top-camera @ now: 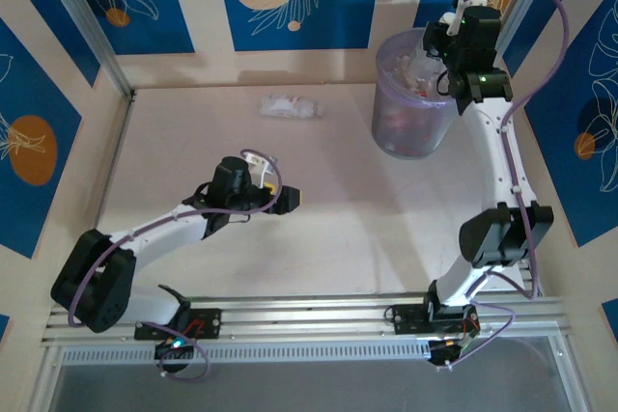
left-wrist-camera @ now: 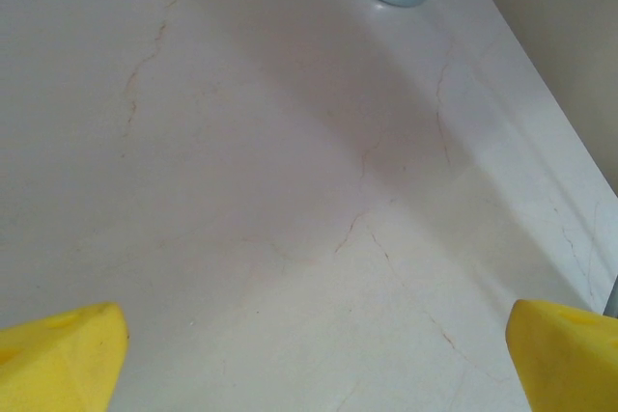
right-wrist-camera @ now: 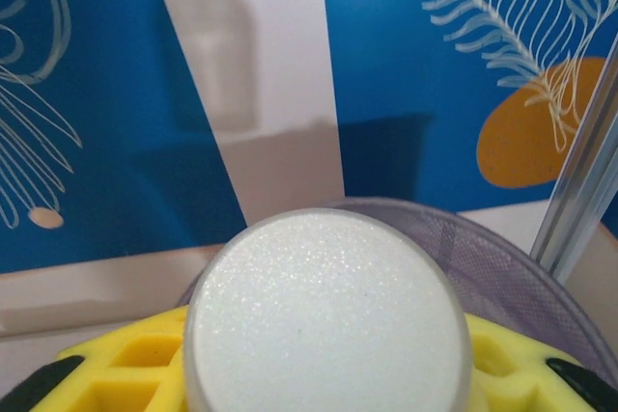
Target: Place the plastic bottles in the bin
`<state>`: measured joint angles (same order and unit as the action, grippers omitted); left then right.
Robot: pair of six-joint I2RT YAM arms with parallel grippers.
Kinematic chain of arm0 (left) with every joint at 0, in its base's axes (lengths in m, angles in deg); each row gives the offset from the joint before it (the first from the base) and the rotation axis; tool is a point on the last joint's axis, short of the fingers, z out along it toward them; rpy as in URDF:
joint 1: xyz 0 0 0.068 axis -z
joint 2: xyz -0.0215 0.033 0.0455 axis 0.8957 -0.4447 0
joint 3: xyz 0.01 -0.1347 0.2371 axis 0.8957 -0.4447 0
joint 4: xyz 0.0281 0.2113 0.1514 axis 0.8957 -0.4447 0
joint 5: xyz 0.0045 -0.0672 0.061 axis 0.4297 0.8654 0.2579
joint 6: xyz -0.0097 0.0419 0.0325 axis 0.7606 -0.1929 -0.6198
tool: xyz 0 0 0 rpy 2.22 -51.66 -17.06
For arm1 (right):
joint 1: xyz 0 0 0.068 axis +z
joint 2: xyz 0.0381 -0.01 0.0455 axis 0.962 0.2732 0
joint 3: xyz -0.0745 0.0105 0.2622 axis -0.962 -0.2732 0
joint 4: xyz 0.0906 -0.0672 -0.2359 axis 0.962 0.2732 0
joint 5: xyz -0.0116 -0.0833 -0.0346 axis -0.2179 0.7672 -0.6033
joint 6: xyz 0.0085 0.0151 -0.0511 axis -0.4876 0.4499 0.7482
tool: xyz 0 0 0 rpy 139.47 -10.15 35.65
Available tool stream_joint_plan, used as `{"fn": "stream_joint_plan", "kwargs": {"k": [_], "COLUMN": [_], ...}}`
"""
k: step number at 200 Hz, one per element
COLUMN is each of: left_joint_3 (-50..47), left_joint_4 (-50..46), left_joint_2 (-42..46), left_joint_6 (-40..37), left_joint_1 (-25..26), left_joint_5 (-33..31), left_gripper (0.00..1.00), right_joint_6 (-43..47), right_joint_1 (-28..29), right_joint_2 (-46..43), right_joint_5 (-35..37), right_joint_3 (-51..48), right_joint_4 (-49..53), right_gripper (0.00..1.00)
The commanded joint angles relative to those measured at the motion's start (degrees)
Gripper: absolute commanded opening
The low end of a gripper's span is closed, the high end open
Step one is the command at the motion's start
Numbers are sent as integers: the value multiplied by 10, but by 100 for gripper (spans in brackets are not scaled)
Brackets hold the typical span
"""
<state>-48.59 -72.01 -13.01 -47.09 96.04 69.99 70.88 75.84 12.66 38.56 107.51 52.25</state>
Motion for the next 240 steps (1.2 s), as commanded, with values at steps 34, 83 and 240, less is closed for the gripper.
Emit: {"fn": "stream_joint_plan", "kwargs": {"k": [34, 83, 240], "left_joint_3": [18, 25, 68], "left_joint_4": [-16, -45, -116], "left_joint_2": [12, 14, 2], "left_joint_6": [4, -9, 22], "left_joint_1": [5, 5, 5], "left_joint_5": [-14, -27, -107], "left_gripper": [100, 100, 100], "right_joint_6": [-15, -22, 3], "right_joint_1": [-2, -2, -11], "right_joint_2": [67, 128, 144], "right_joint_5": [-59, -85, -106], "right_joint_3": [36, 56, 132], "right_joint_4": [32, 83, 152], "right_gripper": [33, 34, 87]}}
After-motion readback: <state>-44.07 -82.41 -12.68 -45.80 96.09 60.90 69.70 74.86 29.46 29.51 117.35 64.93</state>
